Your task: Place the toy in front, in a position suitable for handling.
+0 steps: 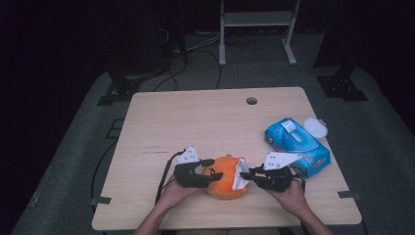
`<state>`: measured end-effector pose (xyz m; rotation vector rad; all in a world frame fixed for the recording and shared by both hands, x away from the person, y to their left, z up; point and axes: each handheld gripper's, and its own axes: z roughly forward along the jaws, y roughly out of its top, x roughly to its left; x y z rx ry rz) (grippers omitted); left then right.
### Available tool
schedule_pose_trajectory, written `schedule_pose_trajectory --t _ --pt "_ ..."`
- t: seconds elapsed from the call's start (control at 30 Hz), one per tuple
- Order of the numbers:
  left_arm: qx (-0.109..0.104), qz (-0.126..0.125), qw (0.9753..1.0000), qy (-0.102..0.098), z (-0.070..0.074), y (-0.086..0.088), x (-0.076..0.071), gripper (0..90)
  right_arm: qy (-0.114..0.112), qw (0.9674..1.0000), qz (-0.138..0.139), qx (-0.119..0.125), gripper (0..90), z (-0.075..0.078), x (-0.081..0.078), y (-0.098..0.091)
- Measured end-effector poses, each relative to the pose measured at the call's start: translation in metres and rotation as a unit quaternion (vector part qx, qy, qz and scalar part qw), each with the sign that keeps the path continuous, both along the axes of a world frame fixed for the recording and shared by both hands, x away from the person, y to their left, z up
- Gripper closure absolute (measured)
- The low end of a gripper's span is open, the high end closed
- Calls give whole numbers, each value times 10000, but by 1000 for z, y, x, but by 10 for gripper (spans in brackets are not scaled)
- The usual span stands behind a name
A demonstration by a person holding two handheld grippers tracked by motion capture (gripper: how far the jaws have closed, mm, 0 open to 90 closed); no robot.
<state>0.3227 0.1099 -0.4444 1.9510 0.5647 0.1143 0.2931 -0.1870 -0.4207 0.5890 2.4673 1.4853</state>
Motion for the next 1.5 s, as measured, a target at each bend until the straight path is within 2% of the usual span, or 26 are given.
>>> schedule_pose_trajectory --t 0.07,0.17,0.23,0.37,0.43,0.5,0.6,0.7,0.8,0.87,0.97,1.03,1.1,1.17,1.23,1.33,1.43,1.5 --pt "-7 -5 10000 31 -1 3 -1 375 81 9998 -178 -8 813 -2 6 -5" --pt "-21 -1 10000 42 -1 1 -2 373 208 9996 -162 30 812 -7 6 -8" --pt "-1 -23 10000 8 -1 1 -4 372 225 9997 -63 24 811 -7 1 -7" --pt "-33 14 10000 21 -2 0 -5 371 382 9985 343 166 809 -8 -8 -6" --pt "-51 34 10000 24 -3 -1 -5 371 303 9986 417 89 809 -7 -11 -1" --pt "-62 44 10000 43 -3 -1 -5 373 314 9989 318 116 810 -4 -7 -1" --pt "-28 -65 10000 -14 -3 -4 -8 381 256 9992 -140 266 806 -1 4 0" --pt "-26 -88 10000 -28 -2 -5 -9 380 380 9989 -158 245 806 -3 11 2" --pt "-200 -271 9993 135 2 -2 -7 342 358 9993 -34 132 810 -7 7 3" --pt "-329 -304 9988 186 7 0 -7 269 259 9996 109 12 811 -8 1 3" --pt "-235 -141 9994 234 10 -2 -6 181 189 9990 380 -98 812 -10 -7 2" --pt "-209 -151 9989 397 5 -4 -2 171 163 9980 598 -123 812 -10 -12 2" --pt "-220 -194 9980 563 1 -7 0 195 110 9978 630 -188 812 -10 -15 3" --pt "-160 -193 9986 472 0 -7 -1 250 163 9979 588 -197 813 -8 -12 0" --pt "-116 -182 9988 438 0 -7 -3 277 235 9988 425 -37 814 -4 -6 -4" --pt "-88 -226 9990 369 1 -7 -7 290 113 9998 29 177 813 4 -1 -6" --pt "-66 -237 9990 368 2 -7 -9 283 144 9999 -5 68 812 1 2 -1" --pt "-32 -333 9987 395 5 -5 -9 261 204 9997 100 46 811 -3 1 2"
